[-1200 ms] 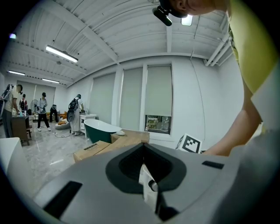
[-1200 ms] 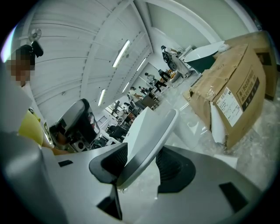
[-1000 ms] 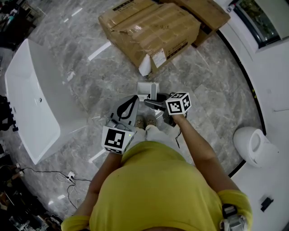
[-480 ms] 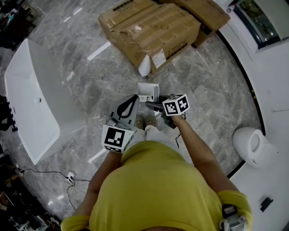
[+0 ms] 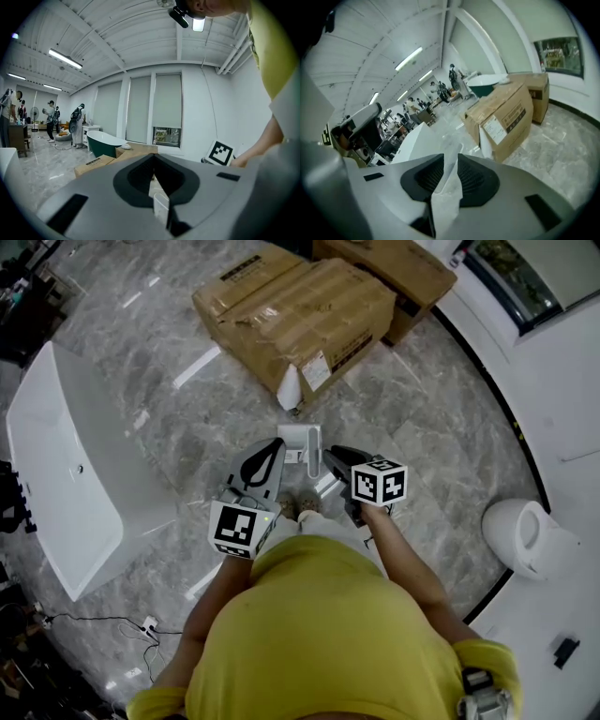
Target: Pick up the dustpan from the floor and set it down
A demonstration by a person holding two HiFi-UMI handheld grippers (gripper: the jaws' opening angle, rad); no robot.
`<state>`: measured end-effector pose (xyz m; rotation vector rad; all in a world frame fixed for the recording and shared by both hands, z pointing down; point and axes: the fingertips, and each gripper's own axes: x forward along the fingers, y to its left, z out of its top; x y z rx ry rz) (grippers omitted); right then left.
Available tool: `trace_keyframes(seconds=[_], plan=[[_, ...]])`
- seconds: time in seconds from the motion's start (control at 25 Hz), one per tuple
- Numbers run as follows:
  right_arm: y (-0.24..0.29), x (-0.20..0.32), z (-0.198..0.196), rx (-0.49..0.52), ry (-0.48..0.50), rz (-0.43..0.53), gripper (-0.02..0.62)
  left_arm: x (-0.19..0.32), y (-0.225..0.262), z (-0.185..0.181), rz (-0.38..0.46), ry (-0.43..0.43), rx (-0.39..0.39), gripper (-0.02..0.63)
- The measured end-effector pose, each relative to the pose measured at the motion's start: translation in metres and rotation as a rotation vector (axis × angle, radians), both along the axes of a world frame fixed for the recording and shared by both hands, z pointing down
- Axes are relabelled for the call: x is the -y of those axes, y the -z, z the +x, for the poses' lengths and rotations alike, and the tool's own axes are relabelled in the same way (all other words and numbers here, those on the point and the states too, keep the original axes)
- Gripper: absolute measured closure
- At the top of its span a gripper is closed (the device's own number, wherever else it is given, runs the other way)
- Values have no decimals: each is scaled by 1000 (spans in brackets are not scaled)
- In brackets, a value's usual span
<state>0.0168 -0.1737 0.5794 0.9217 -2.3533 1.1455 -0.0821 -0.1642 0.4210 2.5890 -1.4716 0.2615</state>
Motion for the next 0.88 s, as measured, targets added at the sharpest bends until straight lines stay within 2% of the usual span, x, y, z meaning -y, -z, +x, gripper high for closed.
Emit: trace_keyframes(seconds=[0.16, 0.32, 0.44, 0.72, 0.88], plan=[[74, 22, 17, -32, -85, 279, 582, 7, 23, 10, 67, -15, -1, 603], [154, 37, 32, -95, -147, 556, 583, 18, 51, 14, 138, -4, 13, 603], [206, 42, 43, -133, -207, 724, 583, 26, 76, 15, 183, 29, 20, 603], [295, 35, 58, -167, -324, 983, 583, 29, 137, 11, 277, 101, 28, 603], [324, 27, 57, -167, -341, 1057, 584, 24, 160, 6, 302, 136, 16, 603]])
